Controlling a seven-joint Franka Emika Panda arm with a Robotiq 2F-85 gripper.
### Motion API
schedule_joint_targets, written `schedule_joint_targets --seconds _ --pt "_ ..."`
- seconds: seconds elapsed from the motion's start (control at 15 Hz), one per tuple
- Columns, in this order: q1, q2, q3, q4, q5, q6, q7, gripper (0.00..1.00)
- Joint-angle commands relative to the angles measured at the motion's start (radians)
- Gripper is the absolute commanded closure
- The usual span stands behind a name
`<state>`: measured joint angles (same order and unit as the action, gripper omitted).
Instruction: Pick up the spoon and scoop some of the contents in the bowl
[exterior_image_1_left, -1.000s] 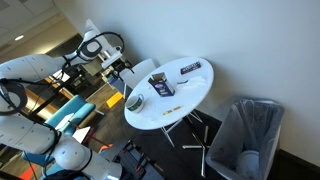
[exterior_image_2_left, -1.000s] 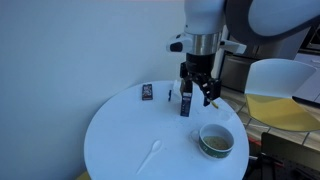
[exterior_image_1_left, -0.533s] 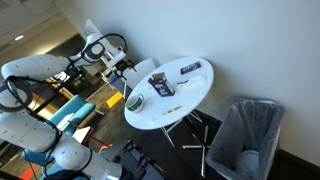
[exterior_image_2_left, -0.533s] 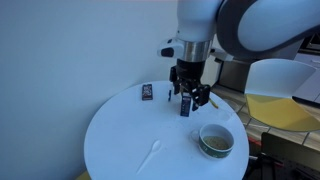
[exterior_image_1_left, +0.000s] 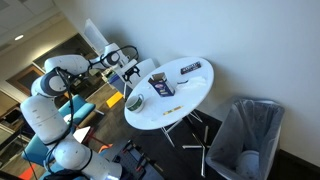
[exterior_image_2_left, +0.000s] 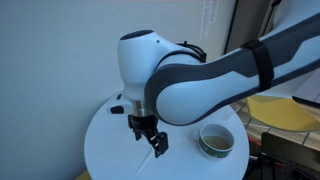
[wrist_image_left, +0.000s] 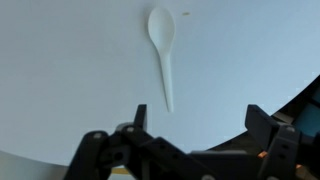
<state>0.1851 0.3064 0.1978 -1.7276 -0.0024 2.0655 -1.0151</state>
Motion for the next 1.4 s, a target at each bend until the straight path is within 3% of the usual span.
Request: schedule_joint_targets --seconds 0.0,0.47,0.8,0.93,1.0,1.33 --pt "0.043 0.133 0.019 0.188 -0.081 -0.119 0.041 0.0" --pt "0.155 0.295 0.022 0.416 -0.256 -0.318 0.129 0.0" --pt "0.226 0.387 -0.007 0.521 -0.377 -0.388 0.188 0.0" --pt "0.242 0.406 -0.013 0.54 -0.422 -0.394 0.213 0.0" --pt "0.215 0.375 0.005 0.477 -0.387 -0.348 0.185 0.0" --pt "0.232 0.404 -0.007 0.507 -0.413 -0.362 0.201 0.0"
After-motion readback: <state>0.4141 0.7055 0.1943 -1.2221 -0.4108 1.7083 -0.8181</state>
